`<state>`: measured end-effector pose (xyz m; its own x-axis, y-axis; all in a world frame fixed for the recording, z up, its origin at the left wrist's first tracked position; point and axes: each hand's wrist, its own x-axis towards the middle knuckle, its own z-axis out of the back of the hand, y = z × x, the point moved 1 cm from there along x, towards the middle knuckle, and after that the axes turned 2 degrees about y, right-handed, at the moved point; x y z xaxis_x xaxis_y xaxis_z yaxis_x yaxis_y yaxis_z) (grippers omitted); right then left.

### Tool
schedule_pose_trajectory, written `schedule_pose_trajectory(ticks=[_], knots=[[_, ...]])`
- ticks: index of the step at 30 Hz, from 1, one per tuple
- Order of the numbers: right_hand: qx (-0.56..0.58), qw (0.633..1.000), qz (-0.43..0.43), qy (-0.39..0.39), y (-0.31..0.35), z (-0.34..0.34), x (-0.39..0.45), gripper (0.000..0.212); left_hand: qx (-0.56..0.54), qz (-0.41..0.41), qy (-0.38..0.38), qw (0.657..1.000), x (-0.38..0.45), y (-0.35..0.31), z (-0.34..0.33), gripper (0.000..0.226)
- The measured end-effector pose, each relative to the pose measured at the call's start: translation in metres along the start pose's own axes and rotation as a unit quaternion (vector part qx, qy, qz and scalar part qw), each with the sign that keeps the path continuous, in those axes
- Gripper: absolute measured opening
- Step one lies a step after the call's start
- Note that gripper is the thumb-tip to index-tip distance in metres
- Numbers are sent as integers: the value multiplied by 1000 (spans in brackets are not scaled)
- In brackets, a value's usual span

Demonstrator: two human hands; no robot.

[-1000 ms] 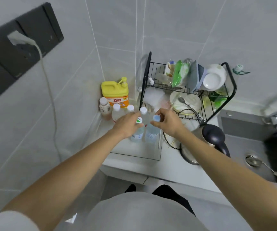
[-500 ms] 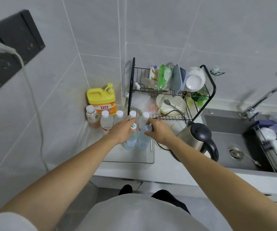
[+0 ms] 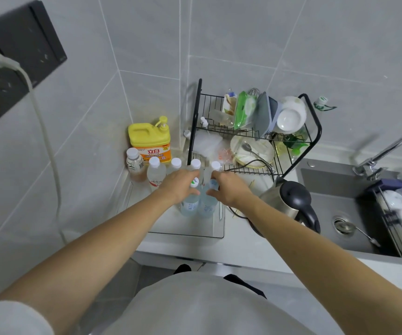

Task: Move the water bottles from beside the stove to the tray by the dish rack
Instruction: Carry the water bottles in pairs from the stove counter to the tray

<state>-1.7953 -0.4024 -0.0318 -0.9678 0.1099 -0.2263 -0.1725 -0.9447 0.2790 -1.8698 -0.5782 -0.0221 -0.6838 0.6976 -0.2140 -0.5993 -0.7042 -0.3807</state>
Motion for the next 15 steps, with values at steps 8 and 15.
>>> schedule_pose_trajectory(ticks=[8,15], knots=[[6,1000,19,-4,-4,5,-1,37,-11,-72,9,997,0,5,2,34],[-14,998,53,8,-7,6,0,37,-22,-99,-10,995,1,15,-2,27]])
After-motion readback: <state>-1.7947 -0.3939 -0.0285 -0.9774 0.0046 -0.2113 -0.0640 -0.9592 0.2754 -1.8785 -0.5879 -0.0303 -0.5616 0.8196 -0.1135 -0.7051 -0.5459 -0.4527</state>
